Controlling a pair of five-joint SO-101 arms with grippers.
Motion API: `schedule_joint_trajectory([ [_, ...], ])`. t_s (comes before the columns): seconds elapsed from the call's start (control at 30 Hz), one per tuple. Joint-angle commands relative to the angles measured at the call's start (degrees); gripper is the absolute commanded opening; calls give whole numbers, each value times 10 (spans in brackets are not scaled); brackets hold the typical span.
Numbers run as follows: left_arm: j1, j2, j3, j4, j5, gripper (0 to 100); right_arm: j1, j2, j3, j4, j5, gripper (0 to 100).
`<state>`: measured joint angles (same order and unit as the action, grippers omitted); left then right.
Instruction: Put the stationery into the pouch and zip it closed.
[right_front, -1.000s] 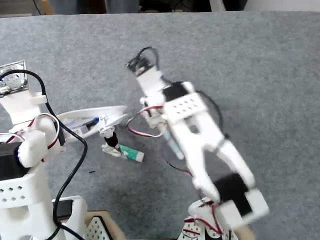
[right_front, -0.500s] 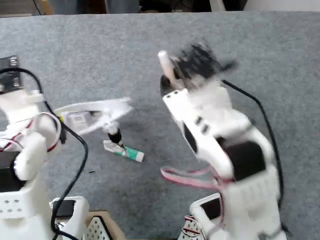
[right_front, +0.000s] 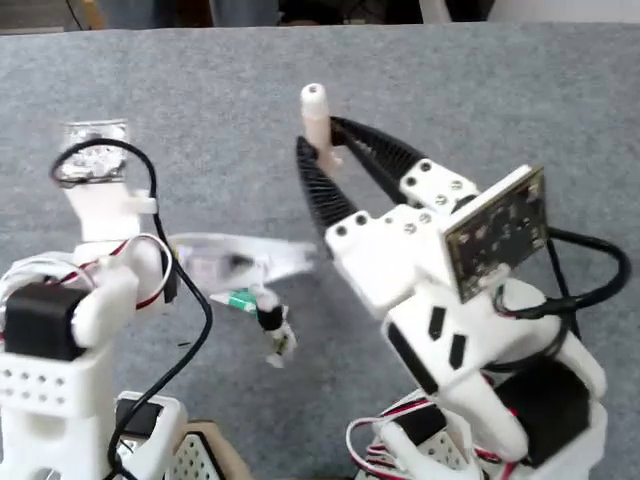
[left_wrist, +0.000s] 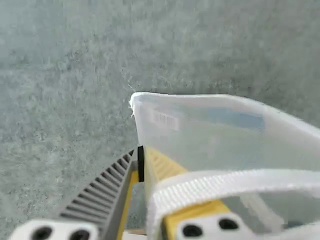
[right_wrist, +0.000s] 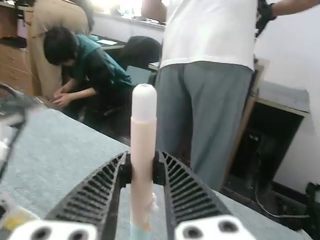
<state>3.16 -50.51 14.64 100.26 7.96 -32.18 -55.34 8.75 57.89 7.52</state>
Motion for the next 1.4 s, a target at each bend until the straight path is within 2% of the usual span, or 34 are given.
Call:
schedule_joint_trajectory([
  [0.0, 7, -1, 30, -32, -8, 29, -33, 3, 23, -42, -8, 12],
  [0.1, 7, -1, 45, -42, -8, 29, -64, 3, 36, -66, -12, 12],
  [0.23, 7, 0, 50, -46, -8, 29, -100, 3, 44, -85, -91, 12],
  [0.4, 7, 0, 49, -45, -10, 29, -106, 2, 42, -88, -176, 12],
  [0.53, 7, 0, 45, -45, -10, 29, -134, 1, 45, -82, -202, 12],
  [0.97, 7, -5, 45, -45, -10, 29, -136, -2, 117, -71, -193, 12],
  [1.07, 7, -6, 45, -44, -10, 29, -136, -2, 124, -69, -138, 33],
  [1.17, 7, -6, 45, -44, -10, 29, -136, -3, 122, -45, -95, 112],
  [1.37, 7, -6, 45, -45, -10, 29, -136, -3, 116, -21, -69, 136],
])
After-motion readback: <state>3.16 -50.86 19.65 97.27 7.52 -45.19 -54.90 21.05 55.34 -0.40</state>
